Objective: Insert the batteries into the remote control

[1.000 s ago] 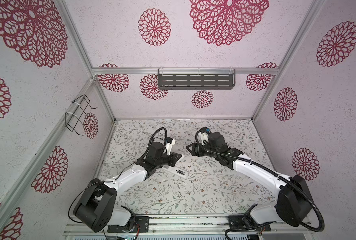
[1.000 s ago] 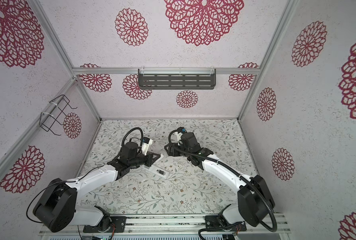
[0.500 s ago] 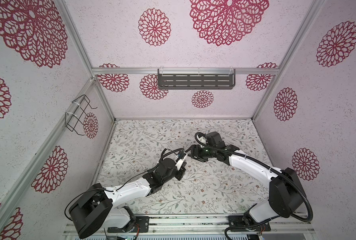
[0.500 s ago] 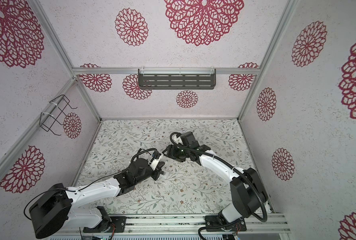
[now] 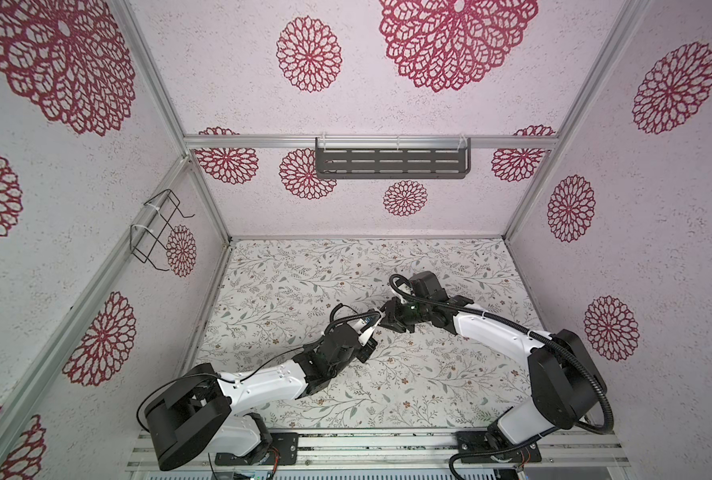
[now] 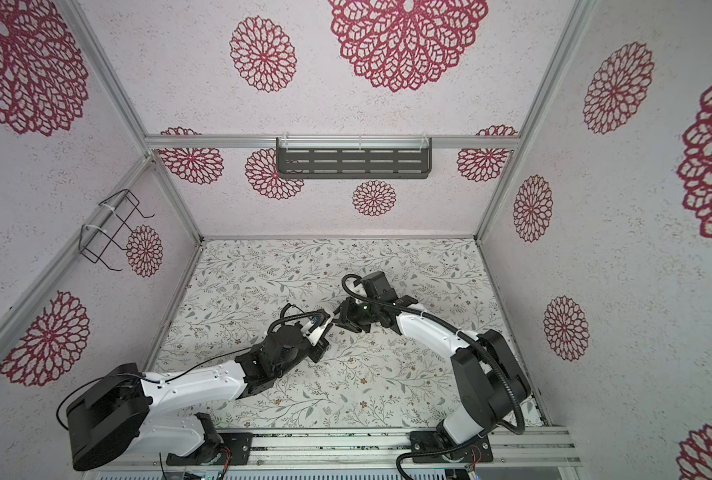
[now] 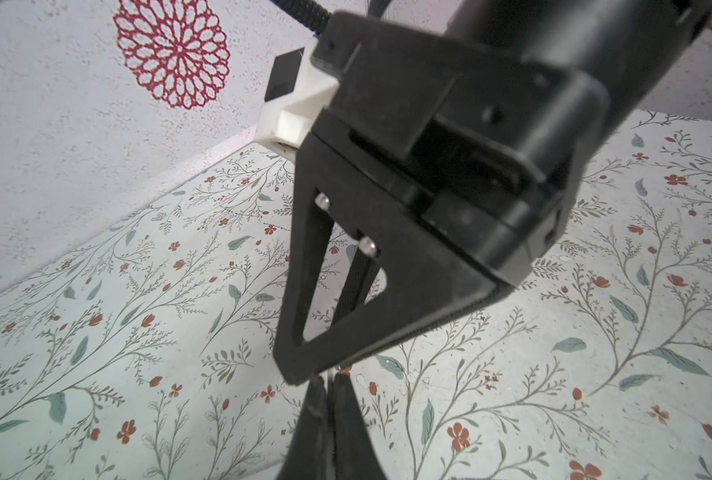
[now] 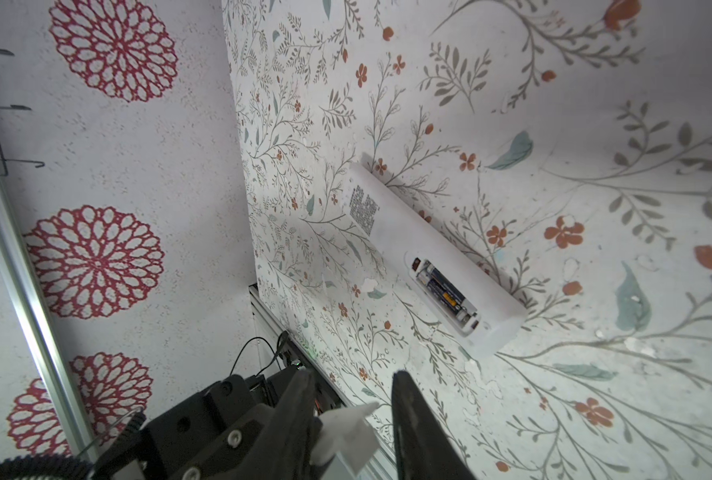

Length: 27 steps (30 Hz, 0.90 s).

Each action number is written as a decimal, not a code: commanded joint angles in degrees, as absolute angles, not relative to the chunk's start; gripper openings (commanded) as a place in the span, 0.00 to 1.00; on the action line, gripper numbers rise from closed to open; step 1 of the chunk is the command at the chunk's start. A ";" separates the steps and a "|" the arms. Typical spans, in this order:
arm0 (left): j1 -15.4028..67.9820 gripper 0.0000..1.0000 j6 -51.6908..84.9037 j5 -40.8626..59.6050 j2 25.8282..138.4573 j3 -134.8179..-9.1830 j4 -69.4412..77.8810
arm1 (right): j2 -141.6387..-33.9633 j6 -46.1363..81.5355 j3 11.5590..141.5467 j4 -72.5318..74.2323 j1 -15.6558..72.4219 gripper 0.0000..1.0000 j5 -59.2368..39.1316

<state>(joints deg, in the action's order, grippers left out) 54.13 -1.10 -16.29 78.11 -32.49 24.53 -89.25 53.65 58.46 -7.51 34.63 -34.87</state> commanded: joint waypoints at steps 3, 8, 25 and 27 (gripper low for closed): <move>54.93 0.00 -2.83 -17.80 79.36 -32.87 27.39 | -88.59 57.21 57.15 -3.05 34.61 0.31 -38.26; 55.02 0.01 -3.05 -17.49 80.28 -33.81 27.22 | -88.77 58.88 56.47 -1.08 34.89 0.27 -38.41; 54.72 0.97 0.49 -14.81 74.81 -36.95 16.00 | -88.78 49.66 57.39 0.01 34.07 0.19 -35.10; 53.40 0.97 2.41 -10.40 72.05 -37.55 11.53 | -88.68 44.44 57.19 0.99 33.42 0.19 -35.05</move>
<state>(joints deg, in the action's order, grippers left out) 54.37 0.58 -15.18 75.96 -35.66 16.95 -89.27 52.88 55.59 -0.03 34.33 -35.62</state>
